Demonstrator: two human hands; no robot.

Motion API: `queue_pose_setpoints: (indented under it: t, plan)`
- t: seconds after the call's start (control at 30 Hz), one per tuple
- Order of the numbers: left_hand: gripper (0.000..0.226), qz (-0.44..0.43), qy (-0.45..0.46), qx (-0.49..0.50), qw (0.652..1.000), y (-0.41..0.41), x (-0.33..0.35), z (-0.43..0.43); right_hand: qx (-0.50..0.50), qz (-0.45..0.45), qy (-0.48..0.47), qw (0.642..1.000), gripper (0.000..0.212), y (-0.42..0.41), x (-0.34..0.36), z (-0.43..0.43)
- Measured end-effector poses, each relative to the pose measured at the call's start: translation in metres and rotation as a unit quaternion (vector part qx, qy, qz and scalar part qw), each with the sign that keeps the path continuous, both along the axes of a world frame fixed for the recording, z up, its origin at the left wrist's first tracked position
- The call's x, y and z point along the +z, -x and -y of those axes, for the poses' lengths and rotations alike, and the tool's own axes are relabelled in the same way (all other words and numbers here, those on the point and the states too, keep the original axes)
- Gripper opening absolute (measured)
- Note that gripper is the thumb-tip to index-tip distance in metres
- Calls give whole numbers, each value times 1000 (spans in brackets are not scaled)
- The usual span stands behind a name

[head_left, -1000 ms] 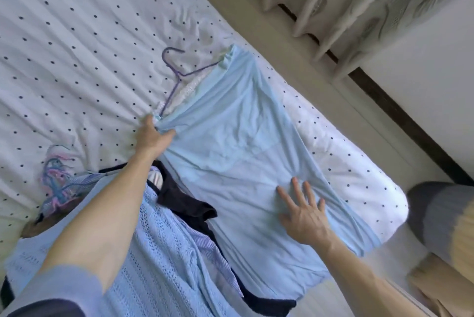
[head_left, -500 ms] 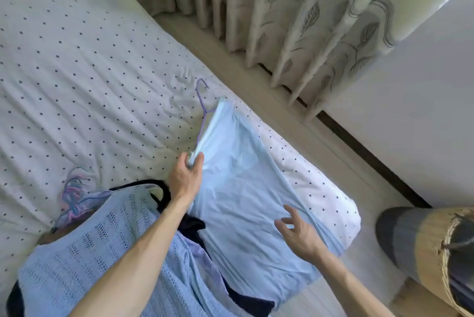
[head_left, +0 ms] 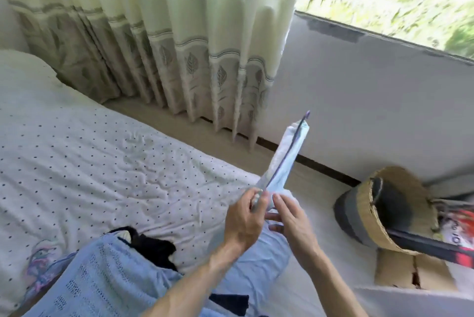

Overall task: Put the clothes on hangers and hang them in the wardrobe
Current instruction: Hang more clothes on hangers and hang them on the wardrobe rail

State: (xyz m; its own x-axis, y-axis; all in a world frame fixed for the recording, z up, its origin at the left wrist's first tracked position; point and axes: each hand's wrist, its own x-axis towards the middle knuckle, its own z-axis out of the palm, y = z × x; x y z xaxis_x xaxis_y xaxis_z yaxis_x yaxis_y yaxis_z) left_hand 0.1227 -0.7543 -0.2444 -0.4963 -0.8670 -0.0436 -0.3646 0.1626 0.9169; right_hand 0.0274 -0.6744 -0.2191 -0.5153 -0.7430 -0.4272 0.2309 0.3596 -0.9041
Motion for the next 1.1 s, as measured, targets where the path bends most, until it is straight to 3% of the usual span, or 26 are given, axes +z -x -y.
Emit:
queue_pose_setpoints:
  t: [0.2,0.37,0.6,0.73,0.87,0.97,1.03,1.1]
  plan:
    - [45,-33,174,-201,963,62,45,-98,-197,-95,68,973,33,34,47,-114]
    - [37,-86,157,-312,933,80,65,-206,-305,-170,77,934,23,44,73,-234]
    - [31,-143,72,-492,856,96,103,-338,-400,-254,-13,881,8,23,115,-407]
    - [44,-144,112,-530,828,145,154,-376,-387,-241,-13,890,2,8,146,-486]
    - [58,-179,235,-606,739,186,226,-420,-399,-242,-19,884,15,-7,169,-537]
    - [43,-184,294,-673,654,195,265,-466,-415,-270,-71,866,10,-13,179,-557]
    - [33,-163,258,-718,625,196,278,-503,-416,-282,-114,857,3,-15,183,-569]
    - [31,-175,142,-751,620,197,280,-534,-428,-282,-143,847,19,-18,186,-579]
